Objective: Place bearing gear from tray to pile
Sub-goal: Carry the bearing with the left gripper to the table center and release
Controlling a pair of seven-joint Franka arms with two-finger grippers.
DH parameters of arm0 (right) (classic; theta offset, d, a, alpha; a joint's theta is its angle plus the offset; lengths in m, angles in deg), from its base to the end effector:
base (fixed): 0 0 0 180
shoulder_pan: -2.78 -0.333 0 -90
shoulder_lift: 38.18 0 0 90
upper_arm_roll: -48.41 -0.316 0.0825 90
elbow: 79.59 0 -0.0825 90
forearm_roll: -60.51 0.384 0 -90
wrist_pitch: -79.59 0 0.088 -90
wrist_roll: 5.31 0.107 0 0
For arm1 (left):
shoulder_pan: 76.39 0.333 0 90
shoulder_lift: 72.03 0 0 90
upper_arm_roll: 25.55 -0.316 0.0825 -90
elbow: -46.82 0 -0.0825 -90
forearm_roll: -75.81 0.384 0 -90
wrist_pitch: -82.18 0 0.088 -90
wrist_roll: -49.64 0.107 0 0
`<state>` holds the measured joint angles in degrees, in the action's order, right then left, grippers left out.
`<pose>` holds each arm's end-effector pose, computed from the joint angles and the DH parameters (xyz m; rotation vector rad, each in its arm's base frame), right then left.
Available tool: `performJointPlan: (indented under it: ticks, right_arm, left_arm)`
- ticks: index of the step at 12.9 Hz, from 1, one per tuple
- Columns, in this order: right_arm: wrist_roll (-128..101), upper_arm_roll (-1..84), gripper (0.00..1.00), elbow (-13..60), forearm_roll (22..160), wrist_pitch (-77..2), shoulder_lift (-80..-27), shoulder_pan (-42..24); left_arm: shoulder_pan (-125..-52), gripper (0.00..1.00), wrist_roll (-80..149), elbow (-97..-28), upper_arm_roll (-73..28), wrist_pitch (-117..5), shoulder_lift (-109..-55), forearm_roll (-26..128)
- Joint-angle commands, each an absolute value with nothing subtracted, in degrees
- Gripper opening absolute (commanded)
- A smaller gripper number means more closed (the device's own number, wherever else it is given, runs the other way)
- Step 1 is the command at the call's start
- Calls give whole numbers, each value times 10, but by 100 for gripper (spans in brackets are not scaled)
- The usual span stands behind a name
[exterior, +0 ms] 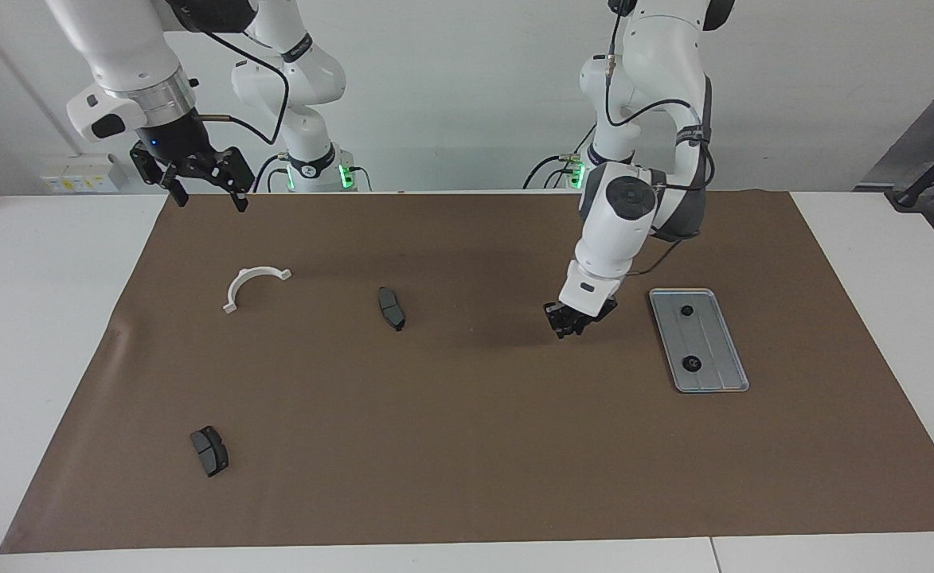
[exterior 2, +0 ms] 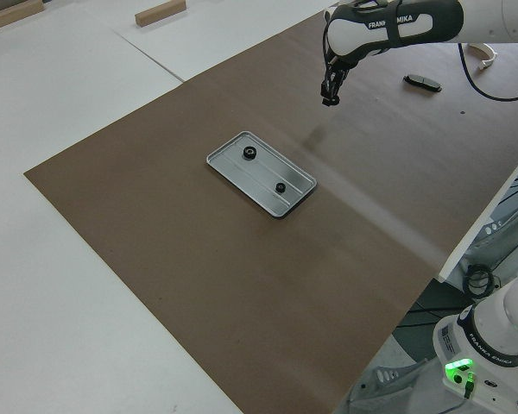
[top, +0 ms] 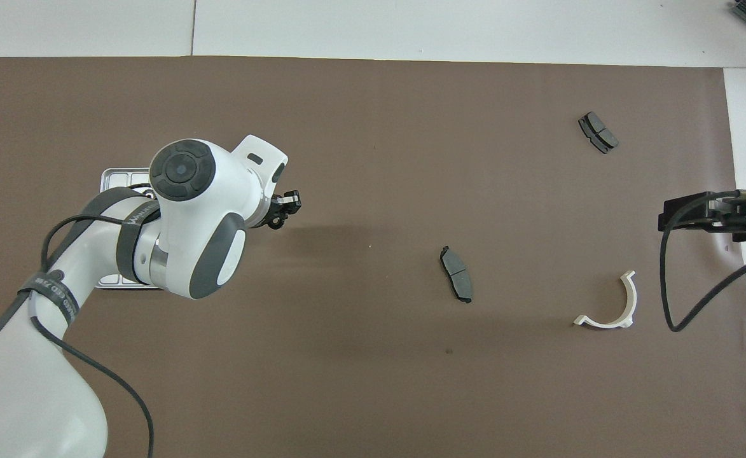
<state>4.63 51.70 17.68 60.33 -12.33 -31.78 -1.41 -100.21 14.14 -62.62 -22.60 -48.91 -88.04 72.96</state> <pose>0.5219 0.0062 0.6274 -3.1268 0.2466 -0.0278 0.5584 -0.2811 0.3609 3.0307 0.2825 0.0867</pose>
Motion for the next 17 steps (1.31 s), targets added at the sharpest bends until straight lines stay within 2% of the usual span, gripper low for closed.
performJointPlan:
  ticks: [1, 7, 9, 10, 14, 17]
  right_arm:
    - [33, 518, 100, 181, 620, -115, -308, -11]
    - [33, 518, 100, 181, 620, -115, -308, -12]
    - [33, 518, 100, 181, 620, -115, -308, -11]
    - [33, 518, 100, 181, 620, -115, -308, -12]
    - [33, 518, 100, 181, 620, -115, -309, -11]
    - [33, 518, 100, 181, 620, -115, -308, -12]
  left_arm:
    - [-1046, 30, 93, -637, -237, -530, -892, 730]
    - [-1078, 36, 55, -635, -236, -567, -905, 730]
    - [-1079, 73, 56, -633, -236, -567, -905, 731]
    - [-1078, 98, 59, -633, -236, -566, -905, 731]
    - [-1049, 100, 74, -623, -239, -537, -906, 737]
    - [-958, 100, 205, -616, -239, -485, -895, 737]
